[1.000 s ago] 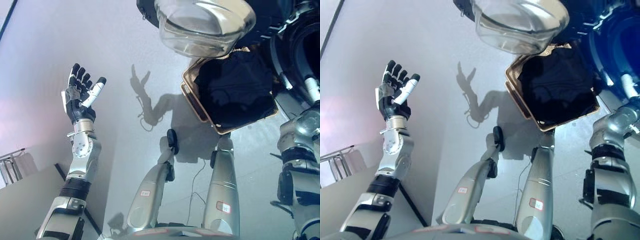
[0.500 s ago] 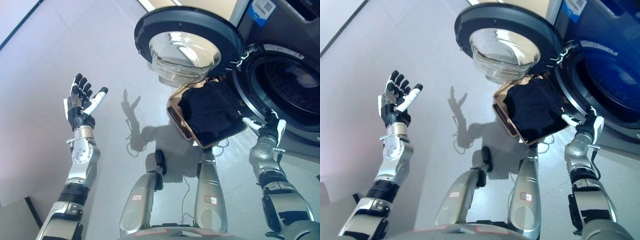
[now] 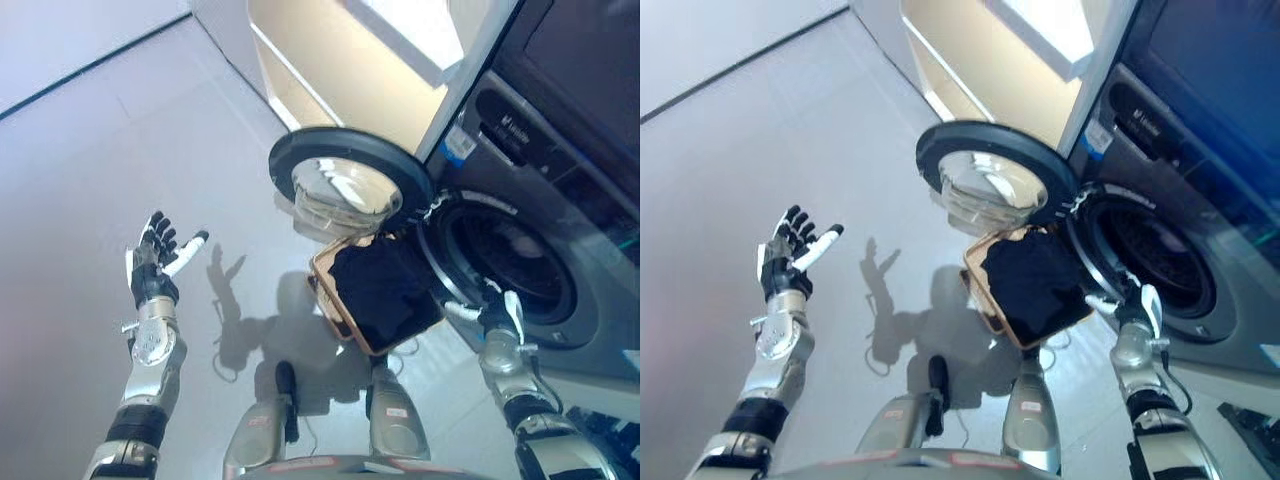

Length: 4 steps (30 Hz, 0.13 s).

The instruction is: Put the clothes in the basket into the washing machine.

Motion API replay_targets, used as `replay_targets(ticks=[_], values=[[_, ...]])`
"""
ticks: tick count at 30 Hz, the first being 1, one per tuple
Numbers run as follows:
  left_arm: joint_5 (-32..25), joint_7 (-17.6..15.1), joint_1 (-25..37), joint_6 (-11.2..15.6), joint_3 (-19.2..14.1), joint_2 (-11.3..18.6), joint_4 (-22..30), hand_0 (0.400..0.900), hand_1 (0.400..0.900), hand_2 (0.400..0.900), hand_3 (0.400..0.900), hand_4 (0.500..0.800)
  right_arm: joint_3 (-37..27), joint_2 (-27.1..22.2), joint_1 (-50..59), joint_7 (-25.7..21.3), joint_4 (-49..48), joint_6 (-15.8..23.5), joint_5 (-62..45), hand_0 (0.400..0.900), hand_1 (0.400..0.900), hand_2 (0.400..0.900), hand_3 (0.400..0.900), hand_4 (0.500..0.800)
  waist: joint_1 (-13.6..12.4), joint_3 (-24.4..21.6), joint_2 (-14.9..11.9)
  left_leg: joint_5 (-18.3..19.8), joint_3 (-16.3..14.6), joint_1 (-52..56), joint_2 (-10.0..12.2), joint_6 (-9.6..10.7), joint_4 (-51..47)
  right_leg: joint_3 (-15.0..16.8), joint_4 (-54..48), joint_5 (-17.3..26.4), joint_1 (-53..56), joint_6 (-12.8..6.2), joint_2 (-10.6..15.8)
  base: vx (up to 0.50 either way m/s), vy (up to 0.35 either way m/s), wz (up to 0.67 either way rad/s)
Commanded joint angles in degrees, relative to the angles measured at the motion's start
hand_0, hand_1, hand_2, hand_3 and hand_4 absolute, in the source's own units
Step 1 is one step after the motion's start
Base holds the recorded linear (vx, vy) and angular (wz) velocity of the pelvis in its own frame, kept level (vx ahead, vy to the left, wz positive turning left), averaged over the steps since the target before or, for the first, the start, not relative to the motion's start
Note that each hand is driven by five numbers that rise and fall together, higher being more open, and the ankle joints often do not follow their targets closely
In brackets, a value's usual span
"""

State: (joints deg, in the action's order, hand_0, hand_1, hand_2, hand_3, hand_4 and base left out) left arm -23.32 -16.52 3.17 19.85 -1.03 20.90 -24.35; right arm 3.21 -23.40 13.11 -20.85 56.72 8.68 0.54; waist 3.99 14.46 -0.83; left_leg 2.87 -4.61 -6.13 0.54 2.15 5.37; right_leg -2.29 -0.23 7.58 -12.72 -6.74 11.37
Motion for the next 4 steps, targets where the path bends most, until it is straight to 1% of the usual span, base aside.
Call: replay_targets(ticks=[1, 4], values=[[3.2, 0.2, 1.2, 3.8, -4.8, 1.8, 2.1, 0.9, 0.9, 0.9, 0.9, 0.8, -0.3, -1.1, 0.6, -1.3, -0.1, 4.2, -2.6, 0.9, 0.9, 0.9, 0.9, 0.8, -0.9, -5.5, -0.4, 3.0, 3.4, 1.4, 4.5, 3.2, 1.1, -0.5, 2.3, 2.1, -1.1, -3.18, 1.7, 0.08, -0.064, 0.1], [3.7, 0.6, 0.2, 3.4, -5.3, 1.8, 2.0, 0.9, 0.9, 0.9, 0.9, 0.8, -0.4, -0.8, 0.2, -1.3, 0.2, 4.6, -3.1, 0.9, 0.9, 0.9, 0.9, 0.8, -0.7, -6.7, -0.6, 2.2, 3.3, 2.6, 5.7, 3.7, -0.5, -0.9, 1.7, 1.7, -0.2, -3.01, 0.7, 0.06, -0.052, 0.09]])
